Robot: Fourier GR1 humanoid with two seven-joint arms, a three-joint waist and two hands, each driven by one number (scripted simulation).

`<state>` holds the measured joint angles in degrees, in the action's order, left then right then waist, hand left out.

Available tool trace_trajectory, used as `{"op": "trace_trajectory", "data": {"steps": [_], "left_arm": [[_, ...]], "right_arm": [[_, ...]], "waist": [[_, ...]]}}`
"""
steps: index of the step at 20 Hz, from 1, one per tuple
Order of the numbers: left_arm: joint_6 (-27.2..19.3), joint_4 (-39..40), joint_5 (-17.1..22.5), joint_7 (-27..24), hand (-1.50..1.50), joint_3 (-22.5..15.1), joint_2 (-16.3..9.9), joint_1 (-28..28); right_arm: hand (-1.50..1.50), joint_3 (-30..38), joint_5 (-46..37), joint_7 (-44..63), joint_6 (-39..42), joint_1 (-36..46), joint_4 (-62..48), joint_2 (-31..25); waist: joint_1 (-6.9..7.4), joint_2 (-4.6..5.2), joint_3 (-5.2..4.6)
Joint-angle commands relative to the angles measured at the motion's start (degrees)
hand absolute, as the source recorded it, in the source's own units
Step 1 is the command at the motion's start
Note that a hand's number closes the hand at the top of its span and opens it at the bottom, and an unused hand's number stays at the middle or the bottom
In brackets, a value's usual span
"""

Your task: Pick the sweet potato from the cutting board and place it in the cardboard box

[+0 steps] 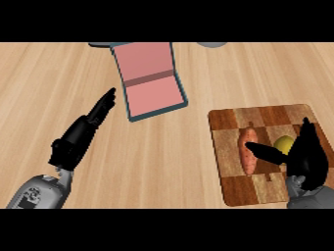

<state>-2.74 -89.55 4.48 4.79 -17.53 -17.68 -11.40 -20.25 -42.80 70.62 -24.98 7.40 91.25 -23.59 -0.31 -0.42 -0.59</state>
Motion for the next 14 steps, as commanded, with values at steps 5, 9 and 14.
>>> {"op": "trace_trajectory", "data": {"steps": [5, 9, 14], "left_arm": [[1.6, -0.1, 0.4, 0.4, 0.0, 1.1, -0.8, -0.2], [1.6, 1.5, 0.5, -0.3, 0.0, 2.2, 0.1, -1.7], [0.3, 0.4, -1.6, 1.0, 0.0, 0.5, 2.0, -1.3]], "right_arm": [[-1.5, 5.6, -8.2, 14.6, 12.8, 3.0, 1.6, 8.8], [-1.5, 6.8, -10.0, 14.6, 13.1, 3.0, -2.1, 14.0], [-1.5, 9.2, -16.7, 14.6, 15.9, 3.1, -0.1, 18.2]], "waist": [[-0.15, 0.08, 0.38], [0.22, 0.43, 0.44], [0.14, 0.26, 0.49]]}}
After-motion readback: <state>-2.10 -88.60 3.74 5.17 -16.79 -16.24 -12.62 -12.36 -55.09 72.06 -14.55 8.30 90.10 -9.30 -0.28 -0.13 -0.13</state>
